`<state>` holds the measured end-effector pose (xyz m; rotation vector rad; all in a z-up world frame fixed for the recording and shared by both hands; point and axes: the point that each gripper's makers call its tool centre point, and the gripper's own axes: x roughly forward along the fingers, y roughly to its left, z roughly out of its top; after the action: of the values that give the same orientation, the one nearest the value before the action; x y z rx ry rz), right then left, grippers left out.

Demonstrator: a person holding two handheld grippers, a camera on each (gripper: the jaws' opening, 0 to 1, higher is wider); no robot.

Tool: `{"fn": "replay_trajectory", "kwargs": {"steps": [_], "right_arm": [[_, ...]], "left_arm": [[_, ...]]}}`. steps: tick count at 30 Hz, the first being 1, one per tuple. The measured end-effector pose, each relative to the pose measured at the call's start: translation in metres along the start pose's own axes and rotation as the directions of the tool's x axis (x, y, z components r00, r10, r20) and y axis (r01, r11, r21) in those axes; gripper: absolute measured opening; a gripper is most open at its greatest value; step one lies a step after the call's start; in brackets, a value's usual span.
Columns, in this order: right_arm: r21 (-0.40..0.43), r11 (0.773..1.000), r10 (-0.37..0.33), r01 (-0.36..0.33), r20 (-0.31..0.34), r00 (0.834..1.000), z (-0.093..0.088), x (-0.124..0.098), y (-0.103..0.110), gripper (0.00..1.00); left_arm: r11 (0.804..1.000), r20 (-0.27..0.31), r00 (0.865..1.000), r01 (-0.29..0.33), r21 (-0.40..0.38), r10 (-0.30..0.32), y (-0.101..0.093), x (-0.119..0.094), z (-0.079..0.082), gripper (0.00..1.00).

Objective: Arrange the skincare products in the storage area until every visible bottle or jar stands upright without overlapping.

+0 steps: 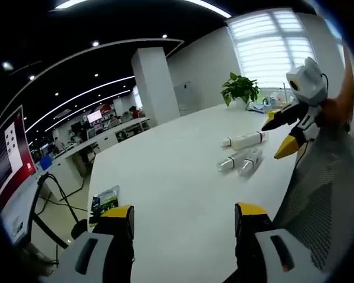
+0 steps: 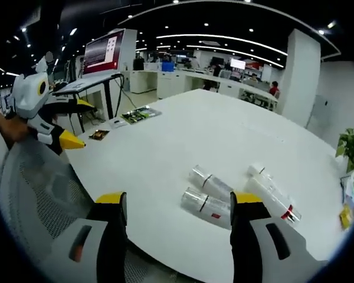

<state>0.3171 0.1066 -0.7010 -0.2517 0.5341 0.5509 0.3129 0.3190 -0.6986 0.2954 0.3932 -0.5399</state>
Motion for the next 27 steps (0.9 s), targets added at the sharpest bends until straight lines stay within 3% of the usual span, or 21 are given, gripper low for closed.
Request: {"fn": "replay_trajectory", "kwargs": {"steps": [7, 12, 17, 20, 22, 25, 27], "right_arm": [[-0.034, 0.999, -0.004, 0.005, 0.005, 1.0, 0.001, -0.001, 0.002, 0.67], [-0.052, 0.999, 0.01, -0.011, -0.029, 1.0, -0.005, 0.002, 0.005, 0.66], [-0.082, 0.997, 0.0, -0.002, -0.03, 1.0, -0.006, 0.001, 0.005, 0.64], [-0.081, 0.997, -0.001, -0.004, -0.064, 0.998, -0.011, 0.004, 0.002, 0.59], [-0.066, 0.998, 0.008, -0.012, -0.068, 0.998, -0.011, 0.004, 0.003, 0.6], [-0.064, 0.998, 0.018, -0.023, -0.087, 0.996, -0.014, 0.005, 0.005, 0.61], [-0.054, 0.998, 0.021, -0.026, -0.091, 0.996, -0.011, 0.005, 0.003, 0.61]], "left_arm": [[1.0, 0.006, 1.0, -0.016, -0.004, 0.016, 0.003, 0.0, 0.002, 0.71], [1.0, -0.036, 0.999, 0.001, -0.006, -0.001, -0.001, 0.004, -0.006, 0.71], [1.0, -0.015, 1.0, 0.008, 0.014, -0.008, -0.003, 0.002, -0.003, 0.7], [0.999, -0.028, 0.999, -0.03, -0.029, 0.029, 0.007, 0.001, -0.006, 0.7], [0.999, -0.03, 0.999, -0.018, -0.043, 0.017, 0.006, 0.001, -0.006, 0.7], [1.0, -0.055, 0.998, 0.012, 0.014, -0.011, -0.002, 0.003, -0.012, 0.68], [1.0, -0.065, 0.998, 0.003, 0.004, -0.002, 0.002, 0.003, -0.014, 0.68]]}}
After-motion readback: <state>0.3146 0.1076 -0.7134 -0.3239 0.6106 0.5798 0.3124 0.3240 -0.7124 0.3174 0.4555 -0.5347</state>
